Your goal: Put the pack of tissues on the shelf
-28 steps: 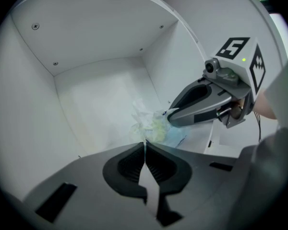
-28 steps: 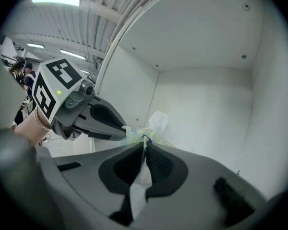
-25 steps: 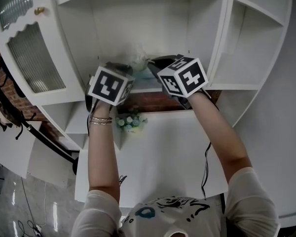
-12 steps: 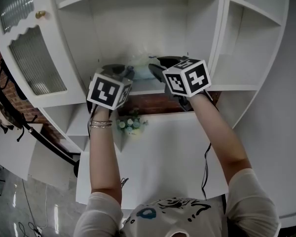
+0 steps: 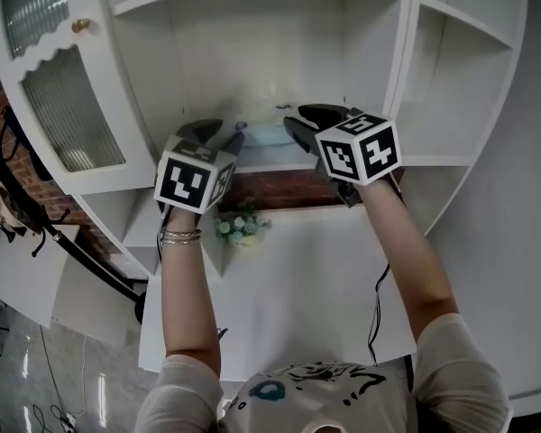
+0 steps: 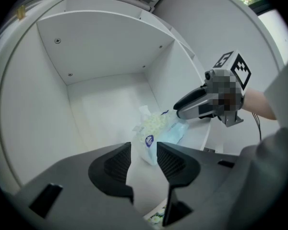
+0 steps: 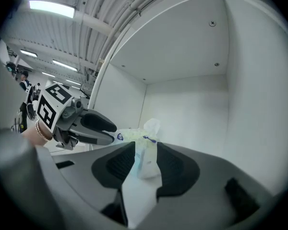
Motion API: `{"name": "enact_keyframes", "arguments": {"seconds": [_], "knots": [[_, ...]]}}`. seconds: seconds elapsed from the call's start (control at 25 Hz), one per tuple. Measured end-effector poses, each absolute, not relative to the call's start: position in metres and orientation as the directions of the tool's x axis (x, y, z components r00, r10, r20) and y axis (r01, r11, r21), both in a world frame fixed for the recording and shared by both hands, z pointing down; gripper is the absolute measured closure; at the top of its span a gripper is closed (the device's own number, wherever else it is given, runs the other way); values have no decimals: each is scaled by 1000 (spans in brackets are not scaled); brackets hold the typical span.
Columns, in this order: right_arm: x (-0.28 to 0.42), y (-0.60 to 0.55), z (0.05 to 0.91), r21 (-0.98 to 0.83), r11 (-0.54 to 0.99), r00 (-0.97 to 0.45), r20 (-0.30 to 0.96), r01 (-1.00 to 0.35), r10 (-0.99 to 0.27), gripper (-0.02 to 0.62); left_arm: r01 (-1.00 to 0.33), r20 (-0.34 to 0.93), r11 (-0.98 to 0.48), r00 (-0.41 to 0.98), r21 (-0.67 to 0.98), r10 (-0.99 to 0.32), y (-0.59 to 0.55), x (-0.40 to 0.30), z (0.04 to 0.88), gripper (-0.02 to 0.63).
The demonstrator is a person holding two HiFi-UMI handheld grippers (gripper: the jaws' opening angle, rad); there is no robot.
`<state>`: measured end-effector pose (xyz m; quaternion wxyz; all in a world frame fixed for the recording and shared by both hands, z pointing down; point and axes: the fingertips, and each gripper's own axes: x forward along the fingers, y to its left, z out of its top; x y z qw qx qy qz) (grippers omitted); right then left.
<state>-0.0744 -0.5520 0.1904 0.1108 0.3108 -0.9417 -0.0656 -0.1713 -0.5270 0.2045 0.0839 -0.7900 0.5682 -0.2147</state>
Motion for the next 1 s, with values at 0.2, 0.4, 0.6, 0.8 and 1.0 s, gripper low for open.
{"name": "enact_keyframes", "arguments": {"seconds": [0.2, 0.4, 0.6, 0.8, 1.0], "knots": [[-64, -537, 194, 179, 801, -791, 141, -571, -595, 462, -885, 196, -299, 242, -357, -950, -512, -180, 200, 439], [-57, -521, 197, 169, 804, -796, 127, -570, -591, 462, -889, 164, -297, 254, -348, -953, -496, -179, 195, 440], [-57, -500, 200, 205, 801, -796, 127, -562, -591, 462, -876, 172, -319, 274, -362, -946, -480, -173, 199, 462], [-56, -482, 213, 172, 822, -812, 142, -543, -567, 462, -872, 162, -331, 291, -361, -943, -460, -175, 210, 493], [-57, -460, 225, 163, 828, -816, 150, -537, -558, 482, -892, 122, -301, 276, -338, -954, -443, -187, 219, 555]]}}
